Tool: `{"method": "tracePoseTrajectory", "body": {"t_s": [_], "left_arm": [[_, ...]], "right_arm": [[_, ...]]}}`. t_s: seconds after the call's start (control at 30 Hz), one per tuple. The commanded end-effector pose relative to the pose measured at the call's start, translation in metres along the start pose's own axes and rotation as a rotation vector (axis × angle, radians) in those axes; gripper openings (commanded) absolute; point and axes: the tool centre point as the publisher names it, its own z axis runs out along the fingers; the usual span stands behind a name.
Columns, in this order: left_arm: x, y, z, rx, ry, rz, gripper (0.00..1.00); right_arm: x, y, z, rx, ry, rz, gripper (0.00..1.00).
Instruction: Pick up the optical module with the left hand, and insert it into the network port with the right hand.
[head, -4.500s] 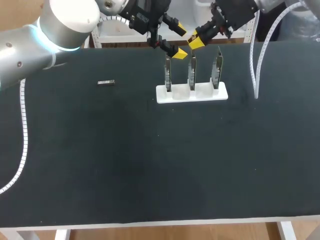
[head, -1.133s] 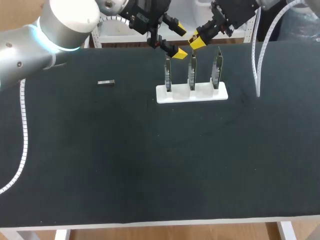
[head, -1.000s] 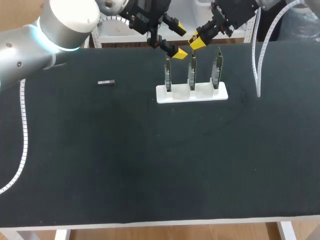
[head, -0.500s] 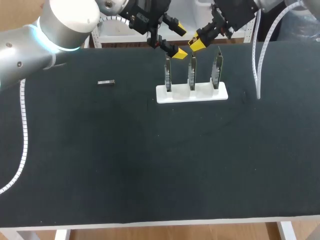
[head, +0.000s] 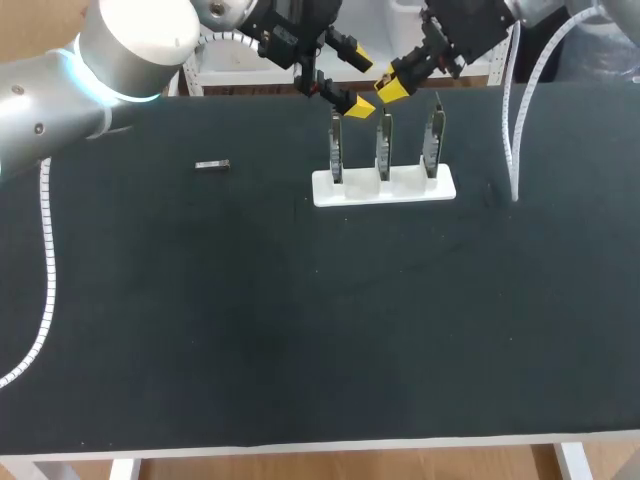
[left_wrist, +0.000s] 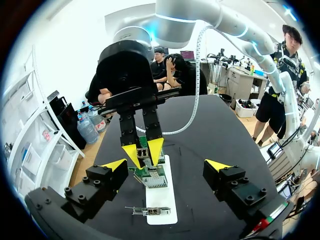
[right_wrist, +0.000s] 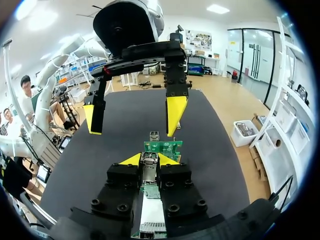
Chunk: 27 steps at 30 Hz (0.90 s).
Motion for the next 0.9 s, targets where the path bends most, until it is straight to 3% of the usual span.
{"method": "tracePoseTrajectory", "body": {"t_s": [0.03,0.9], "left_arm": [[-0.001,0.0,0.0,-0.001,0.004,-0.001,1.0],[-0.001,0.0,0.0,-0.001,0.004,-0.001,1.0]], "right_arm": [[0.009,-0.011,0.004,-0.124,-0.005,0.005,0.0],[-0.005,-0.008,-0.003,-0.099,-0.042,-0.032,0.0]]}}
